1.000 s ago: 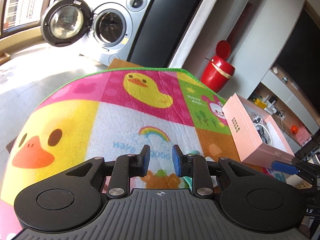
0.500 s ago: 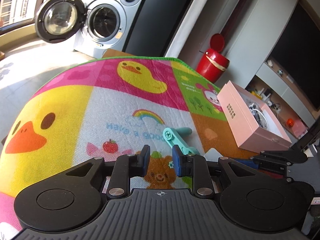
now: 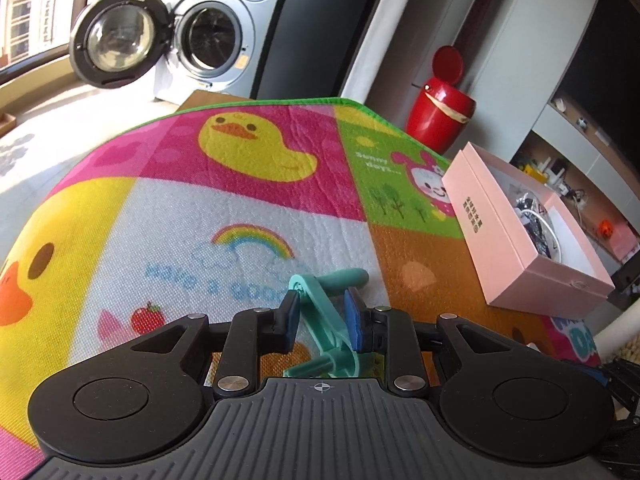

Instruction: Organize rigid objects

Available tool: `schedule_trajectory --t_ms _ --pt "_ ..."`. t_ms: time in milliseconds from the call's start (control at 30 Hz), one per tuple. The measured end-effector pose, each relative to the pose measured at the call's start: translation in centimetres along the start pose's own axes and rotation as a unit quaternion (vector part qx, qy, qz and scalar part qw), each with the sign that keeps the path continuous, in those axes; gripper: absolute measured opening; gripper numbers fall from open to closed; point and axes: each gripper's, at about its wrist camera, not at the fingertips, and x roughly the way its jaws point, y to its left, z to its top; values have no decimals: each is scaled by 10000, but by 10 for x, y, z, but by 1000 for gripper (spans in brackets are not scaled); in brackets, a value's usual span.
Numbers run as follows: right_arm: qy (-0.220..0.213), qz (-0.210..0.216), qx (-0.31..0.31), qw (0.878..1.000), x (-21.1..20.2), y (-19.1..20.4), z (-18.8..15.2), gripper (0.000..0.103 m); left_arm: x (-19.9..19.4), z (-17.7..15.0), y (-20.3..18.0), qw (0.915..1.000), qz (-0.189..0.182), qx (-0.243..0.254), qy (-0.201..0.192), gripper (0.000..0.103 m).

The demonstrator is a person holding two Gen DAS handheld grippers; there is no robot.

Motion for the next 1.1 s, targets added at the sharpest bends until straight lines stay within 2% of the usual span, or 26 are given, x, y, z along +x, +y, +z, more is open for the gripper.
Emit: schedule_trajectory --t_ms 100,167,233,267,333,367,533,867,1100 --pt "-42 74 203 9998 2 -5 -3 75 7 -4 -20 9987 40 492 111 31" --pt "-58 143 200 9997 3 -4 -4 84 9 -7 -33 9963 104 840 138 31" --pt "-96 134 165 9997 5 -1 -5 86 12 -11 -47 9927 30 1190 212 32" --pt "-98 128 153 9998 5 0 -4 87 13 -13 -52 9911 -4 1307 245 35" --pt "-88 178 164 9997 6 0 -4 89 14 -18 -62 9867 26 1610 243 50" --pt "-88 201 166 9996 6 0 -4 91 15 -20 -65 9853 32 1692 244 53" --pt "-43 270 104 9996 10 2 -2 96 14 -19 -63 9854 -61 1678 268 59" --pt "37 349 -2 9994 13 5 -1 103 13 -19 -58 9850 -190 1700 237 59" --pt "114 356 -28 9993 15 7 2 103 11 -23 -58 9830 -218 1815 158 59"
